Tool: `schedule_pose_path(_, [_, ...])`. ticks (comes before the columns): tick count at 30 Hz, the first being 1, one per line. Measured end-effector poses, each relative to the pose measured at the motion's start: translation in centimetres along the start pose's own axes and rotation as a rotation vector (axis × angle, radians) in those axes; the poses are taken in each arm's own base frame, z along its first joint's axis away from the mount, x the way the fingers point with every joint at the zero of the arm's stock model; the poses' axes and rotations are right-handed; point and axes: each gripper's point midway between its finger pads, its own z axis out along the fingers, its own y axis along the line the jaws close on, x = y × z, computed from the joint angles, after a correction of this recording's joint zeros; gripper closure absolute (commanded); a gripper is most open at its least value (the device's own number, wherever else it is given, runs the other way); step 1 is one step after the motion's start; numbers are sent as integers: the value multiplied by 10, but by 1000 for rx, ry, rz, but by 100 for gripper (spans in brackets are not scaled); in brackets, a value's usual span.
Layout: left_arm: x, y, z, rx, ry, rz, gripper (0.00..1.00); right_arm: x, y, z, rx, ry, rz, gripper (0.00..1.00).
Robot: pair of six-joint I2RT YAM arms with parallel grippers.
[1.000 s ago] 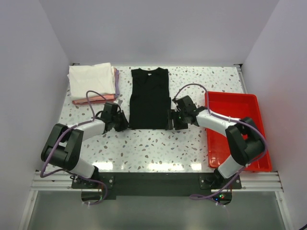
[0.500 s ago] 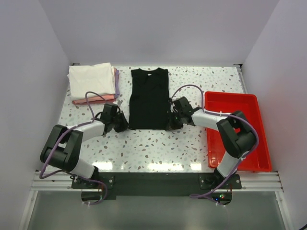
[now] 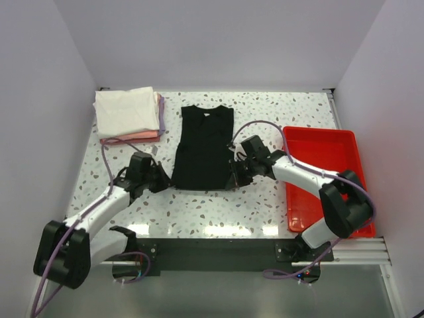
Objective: Fold and stack the t-shirts
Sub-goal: Fold the tshirt
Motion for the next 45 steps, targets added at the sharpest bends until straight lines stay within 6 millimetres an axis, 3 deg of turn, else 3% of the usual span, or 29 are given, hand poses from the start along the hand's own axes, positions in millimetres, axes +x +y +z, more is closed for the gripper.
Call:
schedule_pose_path(5, [0,-7,-37,25,-60,-2,100,20,37,-33,-99,38,-48,100])
schedule_pose_path(10, [4,-15,-73,50,-94,-11,100,48,61,-65,-181,110,-70,100])
schedule_pose_path(15, [-5,-34,-115,97,-148,-2,100,58,93,-103,-311,115,-118,100])
schedule_pose_path(20, [-14,-53,-150,141,-199,14,100,68,109,-123,-393,123,-132,100])
schedule_pose_path(23, [-17,-57,-159,154,-215,18,100,69,113,-127,-406,122,-128,100])
schedule_pose_path(32, [-23,-57,-148,129,-199,10,100,62,110,-128,-395,105,-73,100])
schedule_pose_path(45, [-56,-65,-93,101,-185,7,100,14,61,-117,-334,39,122,100])
